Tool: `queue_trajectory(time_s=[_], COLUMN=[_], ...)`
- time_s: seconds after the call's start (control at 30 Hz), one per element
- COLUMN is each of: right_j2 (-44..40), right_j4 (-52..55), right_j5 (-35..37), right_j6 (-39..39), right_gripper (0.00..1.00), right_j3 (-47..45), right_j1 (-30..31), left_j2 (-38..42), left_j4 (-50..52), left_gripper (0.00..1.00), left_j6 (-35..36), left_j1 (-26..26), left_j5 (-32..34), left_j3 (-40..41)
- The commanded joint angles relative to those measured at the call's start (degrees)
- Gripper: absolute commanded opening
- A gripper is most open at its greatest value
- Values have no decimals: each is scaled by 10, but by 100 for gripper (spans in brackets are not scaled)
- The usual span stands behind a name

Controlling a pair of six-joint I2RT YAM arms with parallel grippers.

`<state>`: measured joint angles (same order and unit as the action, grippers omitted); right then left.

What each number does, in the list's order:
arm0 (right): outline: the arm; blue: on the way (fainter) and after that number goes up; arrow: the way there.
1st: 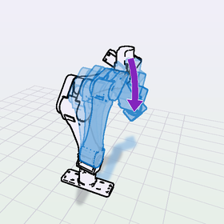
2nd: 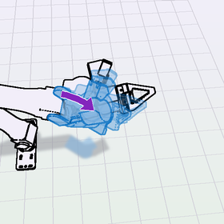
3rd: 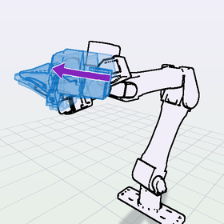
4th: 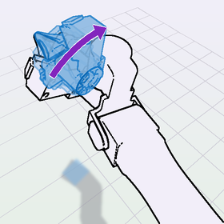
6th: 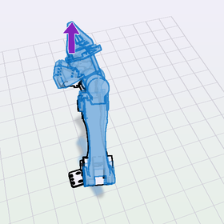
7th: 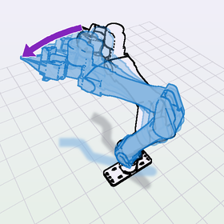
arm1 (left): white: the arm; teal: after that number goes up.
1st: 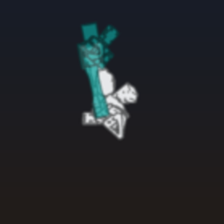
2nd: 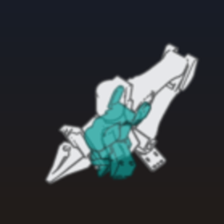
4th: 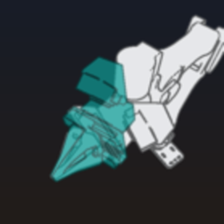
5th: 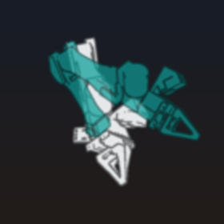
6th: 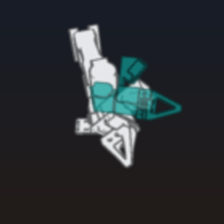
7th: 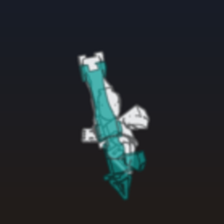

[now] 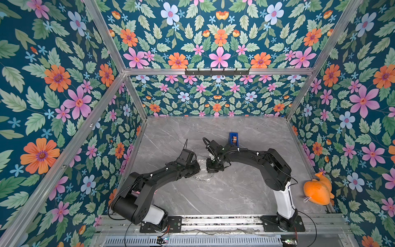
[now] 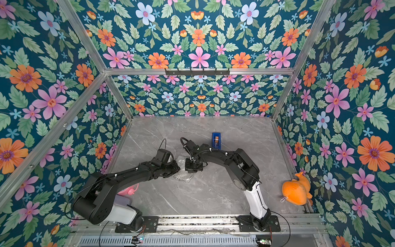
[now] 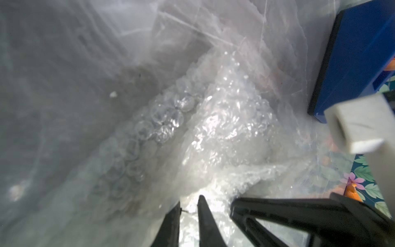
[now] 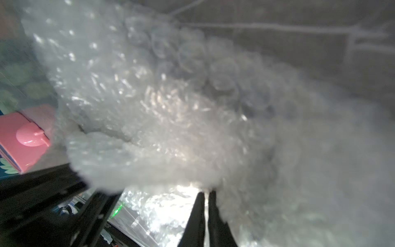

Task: Wrap dinner plates in bubble wrap
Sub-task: Wrap the plate in the bubble wrap.

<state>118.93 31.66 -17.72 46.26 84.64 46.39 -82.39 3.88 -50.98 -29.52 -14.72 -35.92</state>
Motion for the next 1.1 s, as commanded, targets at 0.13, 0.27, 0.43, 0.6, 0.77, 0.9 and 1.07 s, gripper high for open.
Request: queue_trajectory(time_s=[0.13, 0.27, 0.43, 0.6, 0.77, 0.9, 1.07], right_j2=[-15, -20, -26, -21, -17, -15, -12], right_j4=[-26, -34, -50, -46, -51, -52, -50], right_j5=[13, 17, 16, 17, 11, 11, 10], right_j6=[51, 74, 98, 104, 113, 117, 120], right_gripper=[8, 7, 7, 6, 5, 5, 5], right_j3=[-41, -54, -70, -70, -70, -71, -72], right_j1=[1, 1, 2, 1, 2, 2, 1], left_j2=[-14, -13, 29, 114, 53, 26, -11], left_j4=[-77, -146, -176, -83, -106, -122, -111], left_gripper=[4, 1, 0, 0, 0, 0, 0], left_j6=[-59, -83, -101, -71, -84, -96, -75], left_j1=[-1, -1, -1, -13, -14, -14, -14], left_j5=[-22, -30, -40, 36, -16, -34, -32], left_j3=[13, 27, 34, 20, 35, 34, 5])
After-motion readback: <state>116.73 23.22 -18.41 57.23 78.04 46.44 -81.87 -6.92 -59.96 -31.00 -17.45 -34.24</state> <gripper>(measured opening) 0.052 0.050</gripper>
